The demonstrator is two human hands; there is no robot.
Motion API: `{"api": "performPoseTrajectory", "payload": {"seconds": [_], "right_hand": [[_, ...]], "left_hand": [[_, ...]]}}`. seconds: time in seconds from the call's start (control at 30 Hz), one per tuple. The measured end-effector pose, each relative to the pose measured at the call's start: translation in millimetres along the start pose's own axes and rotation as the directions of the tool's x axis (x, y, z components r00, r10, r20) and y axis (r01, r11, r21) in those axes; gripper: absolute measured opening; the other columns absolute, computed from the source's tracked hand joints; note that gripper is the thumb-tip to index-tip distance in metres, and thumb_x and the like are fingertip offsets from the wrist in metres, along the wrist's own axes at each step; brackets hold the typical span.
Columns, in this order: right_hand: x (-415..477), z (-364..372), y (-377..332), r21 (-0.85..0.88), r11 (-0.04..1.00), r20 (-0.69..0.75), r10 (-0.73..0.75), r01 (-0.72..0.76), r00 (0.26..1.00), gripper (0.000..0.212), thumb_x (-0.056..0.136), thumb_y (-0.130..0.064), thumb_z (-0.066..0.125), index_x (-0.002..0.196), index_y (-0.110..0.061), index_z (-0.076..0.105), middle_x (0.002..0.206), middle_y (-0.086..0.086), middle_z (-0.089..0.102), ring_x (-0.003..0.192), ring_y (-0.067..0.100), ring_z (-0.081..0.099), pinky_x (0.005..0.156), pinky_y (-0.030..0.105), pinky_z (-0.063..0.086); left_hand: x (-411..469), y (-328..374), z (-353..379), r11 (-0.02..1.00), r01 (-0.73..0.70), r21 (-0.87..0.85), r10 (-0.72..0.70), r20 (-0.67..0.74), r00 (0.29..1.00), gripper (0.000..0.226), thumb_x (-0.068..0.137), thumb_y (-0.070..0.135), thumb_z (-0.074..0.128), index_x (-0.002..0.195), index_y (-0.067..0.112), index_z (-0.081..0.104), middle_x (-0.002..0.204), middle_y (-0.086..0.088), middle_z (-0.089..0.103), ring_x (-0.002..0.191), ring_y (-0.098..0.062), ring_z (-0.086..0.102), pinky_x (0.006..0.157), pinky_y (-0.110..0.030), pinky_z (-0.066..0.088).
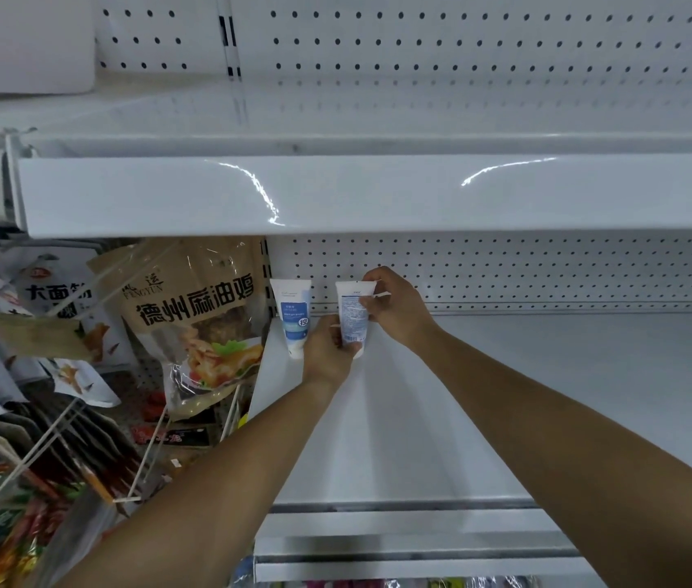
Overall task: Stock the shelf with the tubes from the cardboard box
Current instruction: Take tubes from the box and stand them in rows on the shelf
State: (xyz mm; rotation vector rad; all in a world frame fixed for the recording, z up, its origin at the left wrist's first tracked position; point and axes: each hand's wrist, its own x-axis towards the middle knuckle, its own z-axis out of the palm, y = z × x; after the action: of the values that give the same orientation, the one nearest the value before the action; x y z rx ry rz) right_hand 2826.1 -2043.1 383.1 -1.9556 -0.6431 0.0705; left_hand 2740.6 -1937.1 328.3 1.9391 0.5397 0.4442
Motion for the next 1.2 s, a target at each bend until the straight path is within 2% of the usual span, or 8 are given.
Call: {"api": "performPoseTrajectory", "payload": {"seconds": [0.17, 0.43, 0.57, 0.7, 0.77, 0.9, 1.0, 1.2], "right_hand": [[-1.0, -0.9, -0.3, -0.021, 1.000, 0.007, 0.008, -0.008, 1.000, 0.028, 0.086, -0.009, 0.069, 0.101, -0.030, 0.057, 0.100, -0.004, 0.066, 0.097, 0.021, 0.065, 0.085, 0.047, 0.057], [-12.1, -20.0, -8.6, -0.091, 0.993, 0.000, 0.070, -0.070, 0.998, 0.033, 0.084, -0.020, 0.074, 0.114, -0.026, 0.061, 0.096, -0.006, 0.070, 0.092, 0.010, 0.067, 0.090, 0.033, 0.054], [-28.8, -31.6, -10.6, -0.235, 0.962, 0.035, 0.150, -0.138, 0.988, 0.038, 0.089, -0.031, 0.068, 0.124, -0.021, 0.058, 0.105, -0.004, 0.070, 0.103, 0.014, 0.064, 0.092, 0.026, 0.049], [-52.1, -35.3, -3.3, -0.442, 0.883, 0.094, 0.220, -0.157, 0.971, 0.052, 0.091, -0.045, 0.061, 0.136, -0.021, 0.050, 0.124, 0.000, 0.061, 0.111, 0.017, 0.058, 0.098, 0.030, 0.047], [-61.8, -34.4, -0.5, -0.551, 0.825, 0.139, 0.239, -0.126, 0.961, 0.060, 0.091, -0.052, 0.058, 0.141, -0.021, 0.045, 0.135, 0.001, 0.055, 0.120, 0.018, 0.055, 0.102, 0.033, 0.044], [-77.3, -33.0, -1.2, -0.711, 0.703, 0.200, 0.216, -0.010, 0.956, 0.062, 0.092, -0.055, 0.052, 0.141, -0.019, 0.042, 0.140, 0.004, 0.046, 0.123, 0.021, 0.049, 0.100, 0.038, 0.045], [-87.3, -32.0, -3.2, -0.743, 0.668, 0.211, 0.181, 0.037, 0.961, 0.060, 0.093, -0.053, 0.052, 0.139, -0.017, 0.043, 0.137, 0.006, 0.048, 0.121, 0.023, 0.049, 0.097, 0.038, 0.046], [-104.2, -32.8, -5.0, -0.767, 0.636, 0.237, 0.159, 0.085, 0.958, 0.060, 0.093, -0.054, 0.051, 0.139, -0.016, 0.043, 0.138, 0.006, 0.048, 0.122, 0.024, 0.049, 0.097, 0.039, 0.046]], "left_hand": [[2.5, -1.7, -0.7, 1.000, -0.003, 0.004, 0.003, 0.014, 1.000, 0.045, 0.083, 0.007, 0.076, 0.125, 0.008, 0.058, 0.118, -0.008, 0.070, 0.108, -0.026, 0.067, 0.085, -0.021, 0.047], [-4.3, -0.2, -9.0, 0.997, -0.027, 0.075, 0.020, 0.092, 0.996, 0.050, 0.080, 0.009, 0.077, 0.127, 0.011, 0.060, 0.120, -0.006, 0.068, 0.109, -0.022, 0.065, 0.085, -0.022, 0.047], [-14.7, 0.0, -11.3, 0.994, -0.017, 0.111, 0.000, 0.149, 0.989, 0.052, 0.082, 0.012, 0.077, 0.130, 0.011, 0.057, 0.127, -0.006, 0.064, 0.115, -0.023, 0.061, 0.088, -0.023, 0.044], [-22.0, 2.9, -21.6, 0.968, 0.023, 0.249, -0.055, 0.124, 0.991, 0.072, 0.085, 0.027, 0.075, 0.145, 0.006, 0.041, 0.143, -0.012, 0.052, 0.128, -0.029, 0.052, 0.099, -0.034, 0.046], [-26.4, 5.6, -27.4, 0.948, 0.018, 0.318, -0.063, 0.130, 0.989, 0.069, 0.087, 0.030, 0.073, 0.144, 0.006, 0.041, 0.142, -0.012, 0.052, 0.127, -0.030, 0.053, 0.096, -0.035, 0.046], [-36.4, 8.1, -33.1, 0.862, -0.047, 0.504, -0.051, 0.177, 0.983, 0.047, 0.087, 0.039, 0.069, 0.124, 0.011, 0.056, 0.121, -0.010, 0.062, 0.106, -0.028, 0.061, 0.081, -0.034, 0.051], [-40.9, 8.6, -37.3, 0.767, -0.135, 0.627, -0.020, 0.234, 0.972, 0.041, 0.088, 0.044, 0.064, 0.114, 0.012, 0.058, 0.112, -0.007, 0.062, 0.098, -0.025, 0.062, 0.070, -0.030, 0.047], [-44.3, 9.6, -53.5, 0.582, -0.271, 0.767, 0.075, 0.281, 0.957, 0.042, 0.089, 0.048, 0.060, 0.111, 0.011, 0.060, 0.108, -0.008, 0.062, 0.096, -0.024, 0.061, 0.072, -0.031, 0.050]]}}
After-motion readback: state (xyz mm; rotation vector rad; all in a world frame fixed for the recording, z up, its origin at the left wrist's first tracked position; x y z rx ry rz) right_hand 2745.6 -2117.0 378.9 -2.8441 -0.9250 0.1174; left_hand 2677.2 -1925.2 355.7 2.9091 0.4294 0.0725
